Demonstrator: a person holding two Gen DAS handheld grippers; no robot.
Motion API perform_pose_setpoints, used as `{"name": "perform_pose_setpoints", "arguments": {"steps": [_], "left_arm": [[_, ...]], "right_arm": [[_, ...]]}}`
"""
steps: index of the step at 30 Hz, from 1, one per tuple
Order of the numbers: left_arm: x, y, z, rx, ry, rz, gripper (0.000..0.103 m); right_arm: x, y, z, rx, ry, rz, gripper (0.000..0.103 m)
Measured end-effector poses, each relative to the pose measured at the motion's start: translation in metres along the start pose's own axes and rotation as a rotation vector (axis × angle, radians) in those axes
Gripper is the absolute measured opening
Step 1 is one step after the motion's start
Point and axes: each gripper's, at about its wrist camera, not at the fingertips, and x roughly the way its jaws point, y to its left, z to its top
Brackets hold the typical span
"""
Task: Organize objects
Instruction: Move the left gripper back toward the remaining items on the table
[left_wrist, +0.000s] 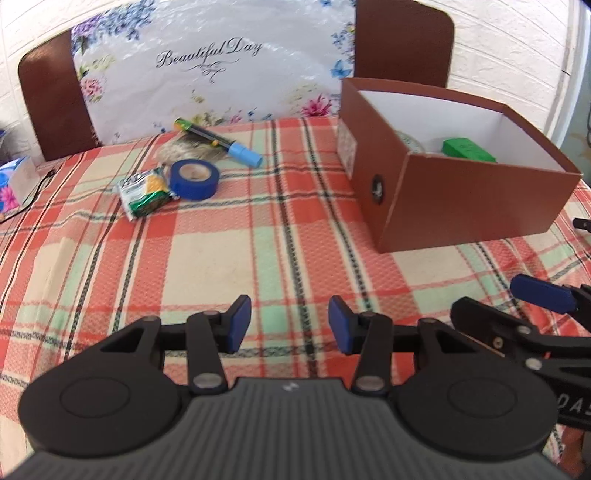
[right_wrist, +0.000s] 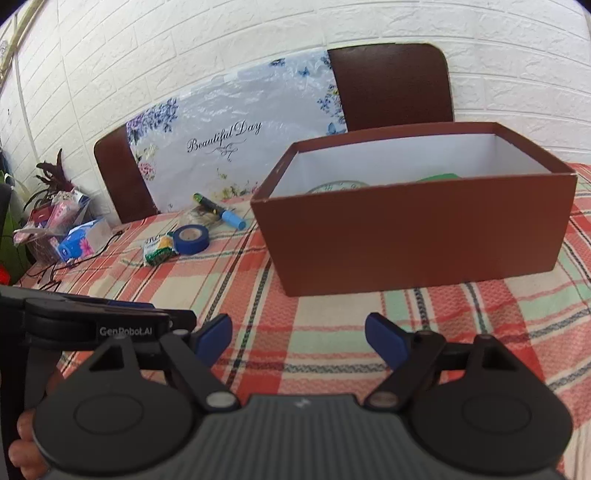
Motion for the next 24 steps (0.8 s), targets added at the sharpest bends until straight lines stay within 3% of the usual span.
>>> {"name": "perform_pose_setpoints", "arguments": {"steps": [5,8,12,15,16,20,24], "left_arm": [[0.007,0.025,-0.007,-0.037,0.005,0.019,0.049],[0.010,0.055,-0.011,-0.073,-0.025,0.061,0.049],[0.017,0.122,-0.020,-0.162,-0.058,0.221,0.049],[0.021,0.179,-0.036,-0.264,-0.080,0.363,0.051],[0.023,0.197,-0.044,-0.312,-0.086,0.382,0.059],[0.011,0.216,-0.071,-0.379,-0.260,0.330,0.062],[0.010,0.218,-0.070,-0.412,-0.284,0.308,0.062]], "right_arm": [[0.010,0.010,-0.004,-0.026,0.045,0.010,0.075],[0.021,0.024,-0.006,-0.069,0.085,0.036,0.063],[0.044,0.054,-0.008,-0.158,0.153,0.102,0.052],[0.072,0.078,-0.006,-0.211,0.210,0.147,0.051],[0.082,0.087,-0.004,-0.222,0.217,0.156,0.051],[0.123,0.133,0.014,-0.287,0.215,0.233,0.051],[0.171,0.177,0.037,-0.329,0.197,0.271,0.051]]}}
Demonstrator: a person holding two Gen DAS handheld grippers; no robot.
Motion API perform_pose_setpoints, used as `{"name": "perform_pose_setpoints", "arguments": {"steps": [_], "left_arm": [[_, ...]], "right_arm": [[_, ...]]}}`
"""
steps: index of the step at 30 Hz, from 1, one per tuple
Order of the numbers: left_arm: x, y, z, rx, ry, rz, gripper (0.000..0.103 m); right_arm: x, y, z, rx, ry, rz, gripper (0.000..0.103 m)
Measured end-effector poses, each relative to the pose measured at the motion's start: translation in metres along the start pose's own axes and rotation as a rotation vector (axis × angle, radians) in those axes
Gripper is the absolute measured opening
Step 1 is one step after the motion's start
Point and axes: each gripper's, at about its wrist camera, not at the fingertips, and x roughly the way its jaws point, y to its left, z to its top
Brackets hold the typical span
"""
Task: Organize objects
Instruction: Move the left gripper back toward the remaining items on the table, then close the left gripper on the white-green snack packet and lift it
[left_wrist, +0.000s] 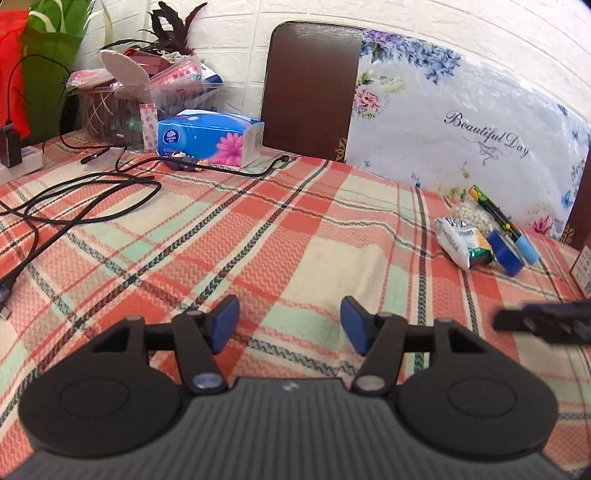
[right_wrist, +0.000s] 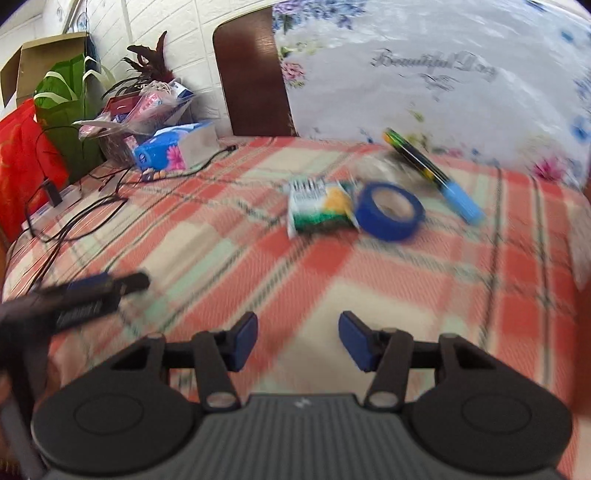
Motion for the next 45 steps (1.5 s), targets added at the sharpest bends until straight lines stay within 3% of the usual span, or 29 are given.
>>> {"name": "perform_pose_setpoints", "arguments": {"steps": [4,11,12,15,17,21,26,28,32,35,38,39,40,42,45], "left_arm": [[-0.002,0.007,0.000,-0.049,-0.009,-0.039,0.064],[0.001,0.013,-0.002,-0.081,-0.022,-0.072,0.064],[0.001,0.013,-0.002,-0.083,-0.023,-0.074,0.064],[0.001,0.014,-0.001,-0.090,-0.025,-0.077,0.064],[0.001,0.015,-0.001,-0.093,-0.025,-0.080,0.064],[0.001,0.015,-0.001,-0.097,-0.022,-0.082,0.064],[0.002,0.010,-0.001,-0.059,-0.011,-0.066,0.066],[0.001,0.000,-0.002,-0.001,0.003,-0.049,0.070],[-0.010,-0.044,-0.014,0.205,0.053,-0.034,0.070],[-0.036,-0.089,-0.032,0.281,0.095,-0.151,0.070],[-0.059,-0.141,-0.040,0.305,0.205,-0.363,0.070],[-0.065,-0.158,-0.040,0.300,0.244,-0.435,0.070],[-0.071,-0.175,-0.039,0.289,0.288,-0.512,0.069],[-0.082,-0.211,-0.039,0.274,0.375,-0.647,0.069],[-0.092,-0.259,-0.044,0.317,0.482,-0.759,0.069]], "right_arm": [[0.040,0.005,0.028,-0.011,-0.016,-0.050,0.059],[0.072,0.015,0.044,-0.107,-0.062,-0.142,0.069],[0.075,0.017,0.045,-0.123,-0.064,-0.152,0.067],[0.077,0.017,0.048,-0.125,-0.068,-0.136,0.043],[0.072,0.018,0.047,-0.123,-0.064,-0.137,0.038],[0.045,0.015,0.028,-0.102,-0.039,-0.108,0.037],[-0.027,0.002,-0.035,-0.115,-0.006,-0.094,0.037],[-0.061,-0.008,-0.060,-0.114,-0.009,-0.112,0.037],[-0.126,-0.038,-0.112,-0.056,-0.021,-0.199,0.037],[-0.166,-0.062,-0.149,0.019,-0.051,-0.269,0.038],[-0.193,-0.083,-0.171,0.073,-0.077,-0.341,0.039],[-0.199,-0.088,-0.175,0.089,-0.084,-0.366,0.042],[-0.205,-0.093,-0.179,0.110,-0.094,-0.384,0.051],[-0.215,-0.101,-0.184,0.143,-0.116,-0.373,0.057],[-0.222,-0.105,-0.188,0.145,-0.140,-0.359,0.057]]}}
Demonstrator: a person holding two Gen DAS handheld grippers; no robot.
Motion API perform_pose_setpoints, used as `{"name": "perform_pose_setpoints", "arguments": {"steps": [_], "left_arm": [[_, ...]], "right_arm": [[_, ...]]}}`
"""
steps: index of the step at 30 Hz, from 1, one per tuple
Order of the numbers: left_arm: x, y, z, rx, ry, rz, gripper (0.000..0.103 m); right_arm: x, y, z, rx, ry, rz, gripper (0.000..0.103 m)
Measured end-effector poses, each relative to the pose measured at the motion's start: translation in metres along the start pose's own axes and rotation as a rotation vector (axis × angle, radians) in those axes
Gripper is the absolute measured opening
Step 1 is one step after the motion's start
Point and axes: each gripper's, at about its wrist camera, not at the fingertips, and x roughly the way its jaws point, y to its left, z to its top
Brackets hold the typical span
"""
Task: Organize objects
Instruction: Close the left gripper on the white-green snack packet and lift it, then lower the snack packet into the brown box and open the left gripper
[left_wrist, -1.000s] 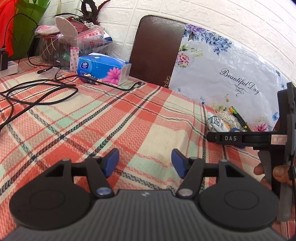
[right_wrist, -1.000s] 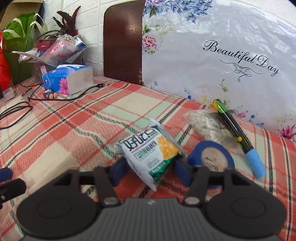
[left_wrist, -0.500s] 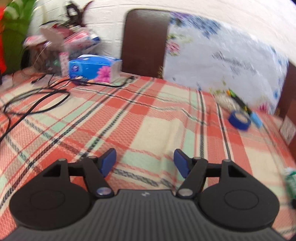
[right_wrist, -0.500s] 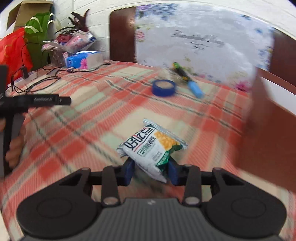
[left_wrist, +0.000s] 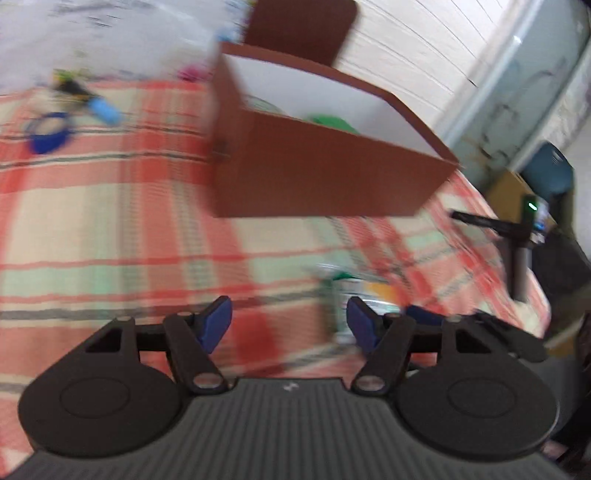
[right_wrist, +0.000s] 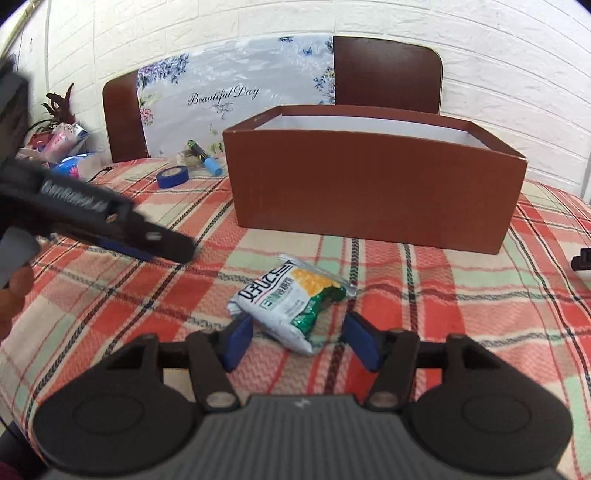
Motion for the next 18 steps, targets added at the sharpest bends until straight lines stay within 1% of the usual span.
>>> {"name": "perform_pose_setpoints", "arguments": {"steps": [2,3,4,5,6,7,8,10,12,15,17,18], "left_arm": [[0.016,-0.020,0.004,0.027,0.047,-0.013,0.069],[0.025,-0.026,0.005,0.040,0.071,-0.013,0.068],[0.035,-0.031,0.005,0.054,0.101,-0.012,0.050],[0.047,-0.034,0.004,0.052,0.147,-0.024,0.043],[0.051,-0.036,0.003,0.043,0.151,-0.038,0.037],[0.050,-0.043,0.003,0.063,0.149,-0.024,0.035],[0.047,-0.052,0.006,0.104,0.142,-0.004,0.034],[0.034,-0.069,0.020,0.169,0.107,0.005,0.033],[0.017,-0.085,0.044,0.224,0.033,-0.007,0.033],[0.003,-0.102,0.085,0.250,-0.064,-0.026,0.033],[0.007,-0.110,0.112,0.265,-0.103,-0.018,0.033],[0.013,-0.112,0.123,0.264,-0.112,-0.005,0.033]], "right_arm": [[-0.002,-0.002,-0.001,-0.001,-0.009,0.008,0.058],[-0.002,-0.004,-0.001,0.001,-0.010,0.015,0.058],[0.000,-0.004,-0.001,0.004,-0.002,0.019,0.057],[0.005,-0.005,-0.001,0.006,0.013,0.029,0.055],[0.010,-0.006,-0.001,0.006,0.028,0.040,0.042],[0.013,-0.007,0.000,0.008,0.040,0.058,0.038],[0.013,-0.007,0.002,0.007,0.033,0.057,0.036],[0.008,-0.011,0.011,0.005,0.012,0.049,0.035],[-0.008,-0.017,0.027,-0.002,-0.065,0.039,0.035],[-0.026,-0.030,0.064,-0.034,-0.190,-0.005,0.035],[-0.026,-0.041,0.090,-0.048,-0.244,-0.041,0.035],[-0.021,-0.046,0.102,-0.052,-0.257,-0.059,0.035]]}}
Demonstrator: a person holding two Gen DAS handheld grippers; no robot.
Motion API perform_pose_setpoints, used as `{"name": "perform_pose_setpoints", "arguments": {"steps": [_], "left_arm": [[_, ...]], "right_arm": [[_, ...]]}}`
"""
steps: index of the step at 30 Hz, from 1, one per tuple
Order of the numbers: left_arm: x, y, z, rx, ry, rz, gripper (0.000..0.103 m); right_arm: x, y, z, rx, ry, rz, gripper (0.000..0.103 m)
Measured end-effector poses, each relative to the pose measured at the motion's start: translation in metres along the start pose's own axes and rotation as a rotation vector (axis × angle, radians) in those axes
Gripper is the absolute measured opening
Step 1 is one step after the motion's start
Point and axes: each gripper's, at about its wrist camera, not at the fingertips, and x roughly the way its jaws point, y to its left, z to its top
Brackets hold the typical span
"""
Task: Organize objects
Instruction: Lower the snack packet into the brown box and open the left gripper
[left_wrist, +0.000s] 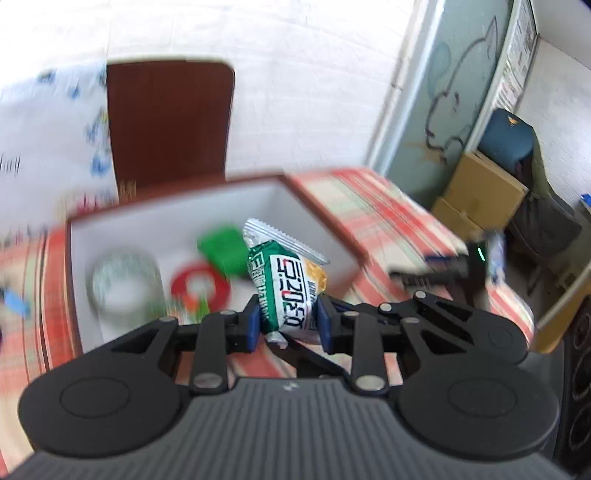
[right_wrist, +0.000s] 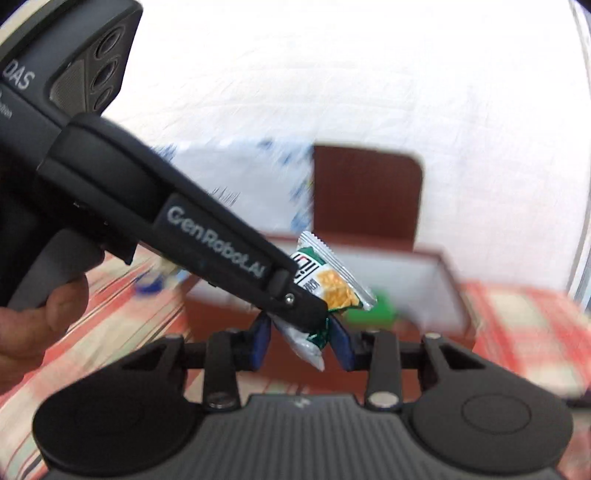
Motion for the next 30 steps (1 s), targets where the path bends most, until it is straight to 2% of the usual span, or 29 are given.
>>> {"name": "perform_pose_setpoints", "arguments": {"steps": [3,5,6,7,8,9,10,12,18,19,22,25,30], "left_arm": [[0.033,0.013,0.019,-0.027,0.017,0.034,0.033],[0.056,0.026,0.022,-0.068,0.058,0.049,0.034],[0.066,0.032,0.020,-0.090,0.077,0.062,0.036],[0.072,0.036,0.018,-0.107,0.092,0.080,0.036],[0.077,0.038,0.016,-0.113,0.100,0.100,0.036],[0.078,0.040,0.013,-0.111,0.100,0.113,0.037],[0.076,0.042,0.008,-0.111,0.089,0.110,0.045],[0.066,0.044,0.004,-0.116,0.054,0.114,0.050],[0.020,0.043,-0.010,-0.067,-0.091,0.143,0.050],[0.014,0.045,-0.014,-0.069,-0.098,0.153,0.050],[-0.001,0.054,-0.028,-0.101,-0.101,0.159,0.050],[-0.013,0.060,-0.042,-0.123,-0.102,0.164,0.050],[-0.041,0.076,-0.087,-0.141,-0.114,0.197,0.051]], "right_arm": [[0.038,-0.017,0.020,-0.001,0.031,-0.015,0.036],[0.063,-0.025,0.022,0.019,0.078,-0.006,0.038],[0.075,-0.027,0.021,0.024,0.103,-0.003,0.046],[0.086,-0.029,0.017,0.025,0.129,-0.016,0.061],[0.095,-0.029,0.013,0.028,0.147,-0.053,0.064],[0.099,-0.030,0.009,0.036,0.154,-0.076,0.060],[0.099,-0.033,0.006,0.063,0.150,-0.071,0.060],[0.095,-0.036,0.003,0.112,0.145,-0.059,0.061],[0.061,-0.021,0.001,0.113,0.037,-0.091,0.064],[0.054,-0.016,0.000,0.116,0.013,-0.086,0.070],[0.042,-0.013,-0.002,0.130,-0.001,-0.084,0.071],[0.033,-0.002,-0.011,0.168,0.026,-0.054,0.071],[0.038,0.025,-0.036,0.162,0.147,0.004,0.071]]}}
